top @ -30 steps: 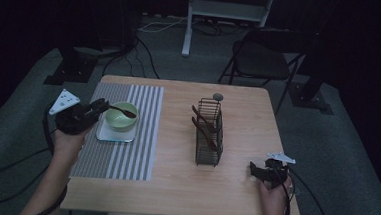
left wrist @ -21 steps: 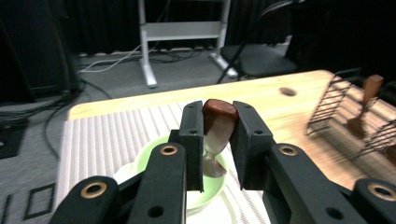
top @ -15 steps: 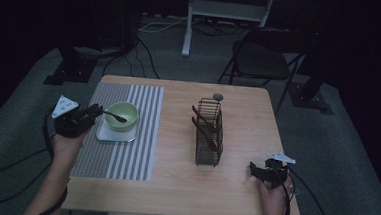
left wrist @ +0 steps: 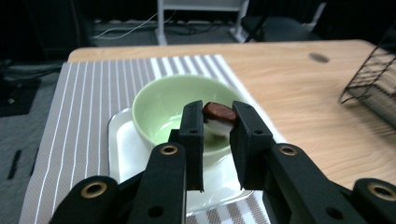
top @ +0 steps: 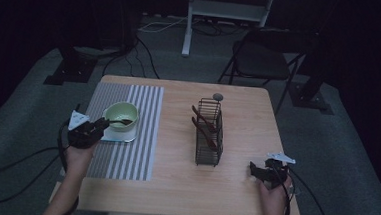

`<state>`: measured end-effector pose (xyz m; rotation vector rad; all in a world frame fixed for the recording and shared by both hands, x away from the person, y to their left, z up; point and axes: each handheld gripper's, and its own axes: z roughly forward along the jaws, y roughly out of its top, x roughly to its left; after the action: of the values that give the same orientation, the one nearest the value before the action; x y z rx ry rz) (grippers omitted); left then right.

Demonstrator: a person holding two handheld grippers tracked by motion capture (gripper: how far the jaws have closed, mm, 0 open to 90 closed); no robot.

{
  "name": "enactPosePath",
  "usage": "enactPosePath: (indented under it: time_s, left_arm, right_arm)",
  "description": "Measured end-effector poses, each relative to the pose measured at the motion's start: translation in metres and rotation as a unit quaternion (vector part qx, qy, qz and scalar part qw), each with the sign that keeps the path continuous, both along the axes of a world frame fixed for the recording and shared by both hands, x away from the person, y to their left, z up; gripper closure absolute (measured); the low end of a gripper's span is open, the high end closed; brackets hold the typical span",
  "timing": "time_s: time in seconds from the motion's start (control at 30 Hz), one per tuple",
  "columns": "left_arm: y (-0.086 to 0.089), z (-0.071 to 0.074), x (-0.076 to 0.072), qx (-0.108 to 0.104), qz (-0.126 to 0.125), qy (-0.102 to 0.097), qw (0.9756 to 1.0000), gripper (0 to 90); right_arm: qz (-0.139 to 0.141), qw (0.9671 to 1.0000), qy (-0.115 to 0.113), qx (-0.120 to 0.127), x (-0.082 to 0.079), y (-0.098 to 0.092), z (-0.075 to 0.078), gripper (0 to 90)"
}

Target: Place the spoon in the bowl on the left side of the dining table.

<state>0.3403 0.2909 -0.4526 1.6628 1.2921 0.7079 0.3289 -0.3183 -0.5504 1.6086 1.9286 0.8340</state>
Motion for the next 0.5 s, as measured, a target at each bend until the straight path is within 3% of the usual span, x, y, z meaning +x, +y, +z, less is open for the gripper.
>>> enactPosePath:
  time_s: [0.27, 0.5]
  left_arm:
    - [-0.005, -0.014, -0.009, 0.013, 0.021, 0.001, 0.9997, 75.4]
    - [-0.007, -0.031, -0.018, -0.003, 0.031, 0.013, 0.9994, 74.9]
  right_arm:
    - [0.000, 1.0000, 0.000, 0.000, 0.000, 0.000, 0.000, 12.1]
    - [0.000, 1.0000, 0.000, 0.000, 0.000, 0.000, 0.000, 12.1]
